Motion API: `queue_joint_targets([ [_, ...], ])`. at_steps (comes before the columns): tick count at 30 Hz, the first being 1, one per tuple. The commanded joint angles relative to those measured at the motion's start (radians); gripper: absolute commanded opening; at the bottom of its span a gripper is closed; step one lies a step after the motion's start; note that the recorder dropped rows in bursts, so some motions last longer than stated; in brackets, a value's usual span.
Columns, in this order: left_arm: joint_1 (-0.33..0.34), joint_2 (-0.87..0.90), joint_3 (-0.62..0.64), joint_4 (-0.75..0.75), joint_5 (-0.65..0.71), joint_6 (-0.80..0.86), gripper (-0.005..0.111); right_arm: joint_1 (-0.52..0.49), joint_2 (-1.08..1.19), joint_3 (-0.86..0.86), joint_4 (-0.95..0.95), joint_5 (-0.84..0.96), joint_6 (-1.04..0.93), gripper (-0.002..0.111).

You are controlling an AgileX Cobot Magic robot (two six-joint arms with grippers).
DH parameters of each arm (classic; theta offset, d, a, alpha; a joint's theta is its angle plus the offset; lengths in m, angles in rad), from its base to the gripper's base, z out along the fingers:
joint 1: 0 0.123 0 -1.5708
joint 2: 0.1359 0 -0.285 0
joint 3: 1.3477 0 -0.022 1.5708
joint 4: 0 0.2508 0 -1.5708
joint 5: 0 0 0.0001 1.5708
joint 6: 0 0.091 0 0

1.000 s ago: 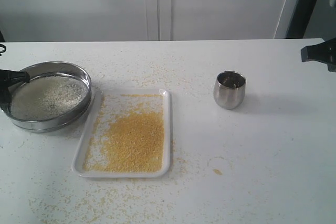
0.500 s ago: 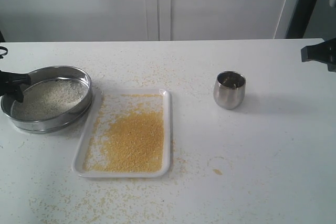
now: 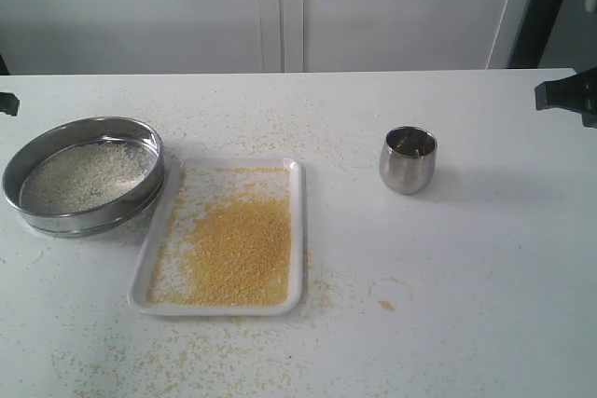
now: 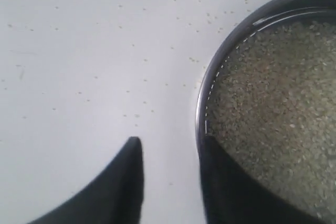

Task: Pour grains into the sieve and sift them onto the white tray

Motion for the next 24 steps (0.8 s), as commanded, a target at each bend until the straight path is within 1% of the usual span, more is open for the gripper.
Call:
queue_joint_targets([
  [1,0.002,-0.119,0.027,0.019,0.061,0.062,0.001,-0.003,-0.001,0.001,-0.002,-0.009,0.003,0.0],
  [6,0.002,-0.29,0.151,0.014,0.031,0.062,0.0,-0.003,-0.001,0.001,-0.002,-0.009,0.003,0.0],
  [10,0.002,-0.452,0.303,0.001,-0.026,0.058,0.0,-0.003,-0.001,0.001,-0.002,-0.011,0.003,0.0],
  [14,0.0,-0.608,0.421,-0.008,-0.088,-0.019,0.0,-0.003,-0.001,0.001,-0.002,-0.011,0.003,0.0],
  [17,-0.002,-0.713,0.476,-0.05,-0.087,-0.034,0.0,-0.003,-0.001,0.001,-0.002,-0.011,0.003,0.0],
  [20,-0.026,-0.806,0.515,-0.08,-0.068,-0.034,0.0,-0.003,-0.001,0.001,-0.002,-0.009,0.003,0.0],
  [24,-0.089,-0.935,0.56,-0.08,-0.051,-0.032,0.0,-0.003,-0.001,0.001,-0.002,-0.009,0.003,0.0],
])
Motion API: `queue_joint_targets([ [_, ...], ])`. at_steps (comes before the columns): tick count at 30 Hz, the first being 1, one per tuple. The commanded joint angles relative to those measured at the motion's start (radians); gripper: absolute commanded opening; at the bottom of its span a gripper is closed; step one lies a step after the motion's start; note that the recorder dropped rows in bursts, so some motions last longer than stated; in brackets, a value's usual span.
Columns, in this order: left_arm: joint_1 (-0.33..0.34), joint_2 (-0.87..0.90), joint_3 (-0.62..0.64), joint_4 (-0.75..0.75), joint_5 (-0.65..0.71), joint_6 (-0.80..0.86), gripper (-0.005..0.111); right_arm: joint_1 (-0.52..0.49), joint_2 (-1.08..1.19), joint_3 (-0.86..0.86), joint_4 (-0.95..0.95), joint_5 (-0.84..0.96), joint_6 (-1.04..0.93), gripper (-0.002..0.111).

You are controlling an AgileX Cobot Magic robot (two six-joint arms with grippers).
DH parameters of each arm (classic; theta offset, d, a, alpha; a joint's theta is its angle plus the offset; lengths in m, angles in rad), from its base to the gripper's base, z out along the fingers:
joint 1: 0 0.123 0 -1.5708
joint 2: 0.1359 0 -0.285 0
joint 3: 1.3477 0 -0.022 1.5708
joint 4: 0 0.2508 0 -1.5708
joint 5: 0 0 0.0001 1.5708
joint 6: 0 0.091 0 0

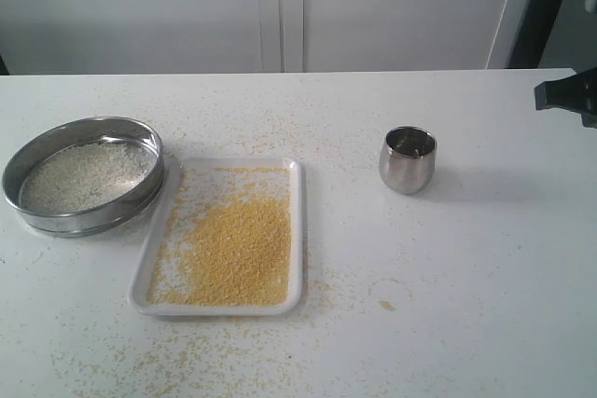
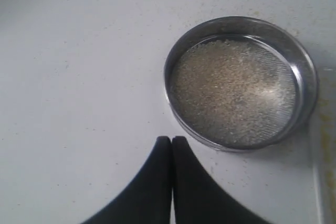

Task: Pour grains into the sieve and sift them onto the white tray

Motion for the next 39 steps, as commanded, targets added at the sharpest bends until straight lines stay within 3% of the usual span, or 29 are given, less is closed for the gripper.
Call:
queue_joint_targets([
  [1,-0.071,-0.151,0.049,-0.017,0.021,-0.009,0.0,-0.003,-0.001,0.001,-0.002,-0.009,0.003,0.0],
  [5,-0.115,-0.27,0.07,-0.028,0.082,-0.014,0.0,-0.003,-0.001,0.001,-0.002,-0.011,0.003,0.0],
  [11,-0.119,-0.39,0.07,-0.072,0.299,-0.047,0.0,-0.003,-0.001,0.001,-0.002,-0.011,0.003,0.0],
  [16,-0.117,-0.431,0.07,-0.043,0.366,0.018,0.0,-0.003,-0.001,0.001,-0.002,-0.011,0.003,0.0],
  [31,-0.117,-0.431,0.07,-0.093,0.344,0.038,0.0,-0.003,-0.001,0.001,-0.002,-0.011,0.003,0.0],
  [36,-0.113,-0.51,0.135,-0.14,0.159,0.108,0.0,-0.003,-0.001,0.001,-0.002,-0.011,0.003,0.0],
  [39,-0.094,-0.6,0.201,-0.14,0.124,0.146,0.0,-0.003,-0.001,0.001,-0.002,-0.011,0.003,0.0],
])
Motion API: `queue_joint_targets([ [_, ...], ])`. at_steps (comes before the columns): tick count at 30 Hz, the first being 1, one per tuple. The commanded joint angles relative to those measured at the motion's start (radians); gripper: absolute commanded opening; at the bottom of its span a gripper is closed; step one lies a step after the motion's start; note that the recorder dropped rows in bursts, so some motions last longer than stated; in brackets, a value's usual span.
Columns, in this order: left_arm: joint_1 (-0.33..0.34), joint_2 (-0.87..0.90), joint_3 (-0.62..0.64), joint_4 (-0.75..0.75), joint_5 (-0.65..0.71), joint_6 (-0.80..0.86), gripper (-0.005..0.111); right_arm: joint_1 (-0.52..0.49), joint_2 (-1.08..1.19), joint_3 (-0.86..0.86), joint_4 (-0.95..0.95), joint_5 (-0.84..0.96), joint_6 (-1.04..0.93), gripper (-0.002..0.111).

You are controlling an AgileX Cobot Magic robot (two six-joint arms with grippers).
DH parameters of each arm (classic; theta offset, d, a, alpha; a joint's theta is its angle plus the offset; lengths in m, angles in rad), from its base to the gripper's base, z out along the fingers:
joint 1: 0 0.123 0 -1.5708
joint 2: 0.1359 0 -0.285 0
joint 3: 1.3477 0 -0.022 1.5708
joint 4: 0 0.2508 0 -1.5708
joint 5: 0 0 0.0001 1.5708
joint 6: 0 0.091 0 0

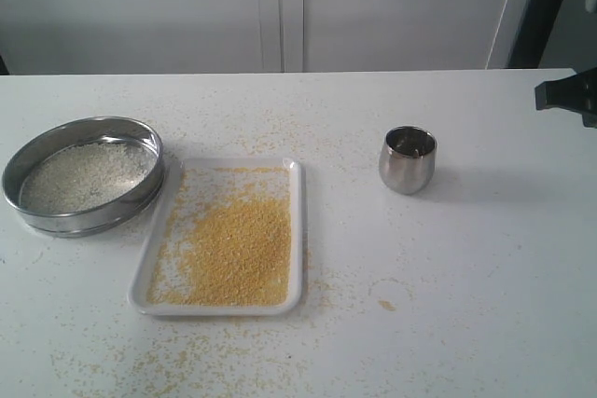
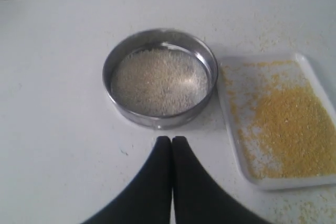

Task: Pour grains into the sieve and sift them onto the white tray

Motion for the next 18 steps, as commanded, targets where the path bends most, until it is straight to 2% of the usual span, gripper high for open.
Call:
queue_joint_targets([
  [1,0.028,-0.128,0.095,-0.02,-0.064,0.056,0.0,-0.003,-0.001,0.001,-0.002,-0.011,0.003,0.0],
  [5,0.082,-0.243,0.203,-0.02,-0.07,0.092,0.0,-0.003,-0.001,0.001,-0.002,-0.011,0.003,0.0],
  [12,0.084,-0.388,0.405,-0.071,-0.205,0.054,0.0,-0.003,-0.001,0.001,-0.002,-0.011,0.037,0.0],
  [14,0.082,-0.425,0.463,-0.065,-0.213,-0.007,0.0,-0.003,-0.001,0.001,-0.002,-0.011,0.037,0.0],
  [18,0.082,-0.475,0.529,-0.042,-0.222,-0.014,0.0,-0.003,-0.001,0.001,-0.002,-0.011,0.037,0.0],
])
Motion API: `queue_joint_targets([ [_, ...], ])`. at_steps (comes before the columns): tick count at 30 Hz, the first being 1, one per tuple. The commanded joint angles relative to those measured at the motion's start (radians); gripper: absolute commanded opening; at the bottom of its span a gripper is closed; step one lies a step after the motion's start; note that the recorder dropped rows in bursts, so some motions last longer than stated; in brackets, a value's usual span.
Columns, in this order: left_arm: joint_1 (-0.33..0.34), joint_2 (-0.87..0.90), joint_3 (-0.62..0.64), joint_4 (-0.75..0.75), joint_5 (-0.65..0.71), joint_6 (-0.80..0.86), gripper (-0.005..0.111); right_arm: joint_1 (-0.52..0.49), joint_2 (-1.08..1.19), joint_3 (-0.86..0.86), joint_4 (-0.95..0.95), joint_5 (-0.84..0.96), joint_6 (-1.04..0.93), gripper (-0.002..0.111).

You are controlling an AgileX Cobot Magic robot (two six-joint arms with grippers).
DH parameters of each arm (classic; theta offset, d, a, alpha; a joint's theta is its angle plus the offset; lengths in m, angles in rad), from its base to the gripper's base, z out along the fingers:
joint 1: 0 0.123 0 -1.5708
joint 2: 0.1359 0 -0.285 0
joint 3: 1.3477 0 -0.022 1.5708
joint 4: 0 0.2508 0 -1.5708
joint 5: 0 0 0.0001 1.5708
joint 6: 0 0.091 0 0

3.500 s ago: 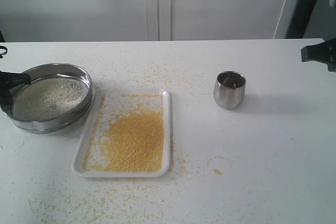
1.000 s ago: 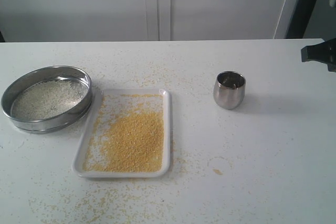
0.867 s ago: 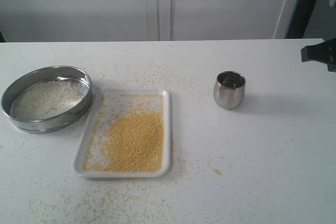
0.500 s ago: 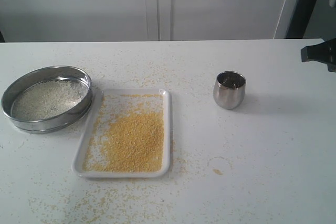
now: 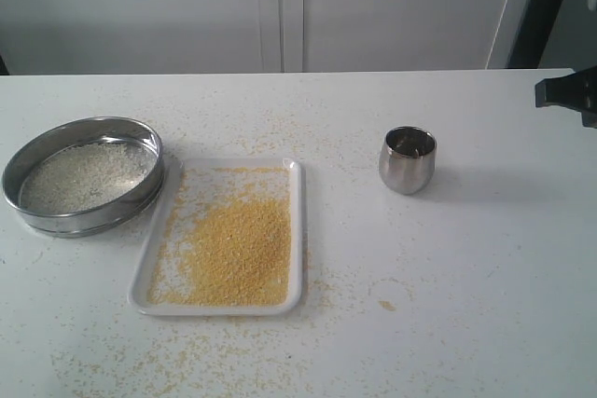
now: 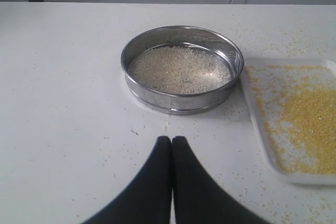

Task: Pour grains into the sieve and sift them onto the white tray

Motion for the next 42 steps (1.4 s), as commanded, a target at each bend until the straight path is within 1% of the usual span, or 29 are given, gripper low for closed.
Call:
queue_joint_targets([
  [1,0.003,-0.03,0.054,0.012,-0.016,-0.016,0.0,-0.003,-0.001,0.001,-0.002,-0.011,0.006,0.0],
  [10,0.003,-0.037,0.124,0.043,-0.039,-0.01,0.0,-0.003,-0.001,0.001,-0.002,-0.009,0.006,0.0],
  [15,0.003,-0.037,0.189,0.043,-0.101,-0.01,0.0,-0.003,-0.001,0.001,-0.002,-0.011,0.006,0.0],
  [21,0.003,-0.037,0.229,0.043,-0.099,-0.01,0.0,-0.003,-0.001,0.001,-0.002,-0.011,0.006,0.0],
  [31,0.003,-0.037,0.229,0.043,-0.108,0.012,0.0,-0.003,-0.001,0.001,-0.002,-0.011,0.006,0.0],
  [34,0.003,-0.037,0.229,0.043,-0.152,0.012,0.0,-0.003,-0.001,0.001,-0.002,-0.011,0.006,0.0],
  [42,0.003,-0.037,0.229,0.043,-0.15,0.012,0.0,-0.003,-0.001,0.001,-0.002,-0.011,0.006,0.0],
])
